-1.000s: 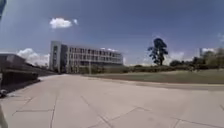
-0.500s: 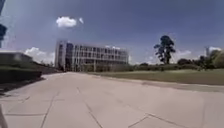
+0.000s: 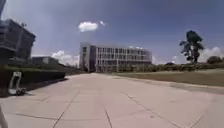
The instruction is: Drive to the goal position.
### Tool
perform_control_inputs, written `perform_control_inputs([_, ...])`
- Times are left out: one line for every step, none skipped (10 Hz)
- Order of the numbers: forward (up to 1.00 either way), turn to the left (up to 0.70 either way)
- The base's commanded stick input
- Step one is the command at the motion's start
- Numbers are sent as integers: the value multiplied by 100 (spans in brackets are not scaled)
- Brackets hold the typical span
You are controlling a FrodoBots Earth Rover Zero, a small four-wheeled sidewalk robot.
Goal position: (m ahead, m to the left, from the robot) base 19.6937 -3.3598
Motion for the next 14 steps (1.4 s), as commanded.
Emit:
perform_control_inputs([70, 16])
perform_control_inputs([70, 1])
perform_control_inputs([70, 1])
perform_control_inputs([70, 1])
perform_control_inputs([70, 1])
perform_control_inputs([70, 1])
perform_control_inputs([70, 1])
perform_control_inputs([70, 1])
perform_control_inputs([70, 1])
perform_control_inputs([70, 1])
perform_control_inputs([70, 1])
perform_control_inputs([70, 1])
perform_control_inputs([70, 1])
perform_control_inputs([70, 1])
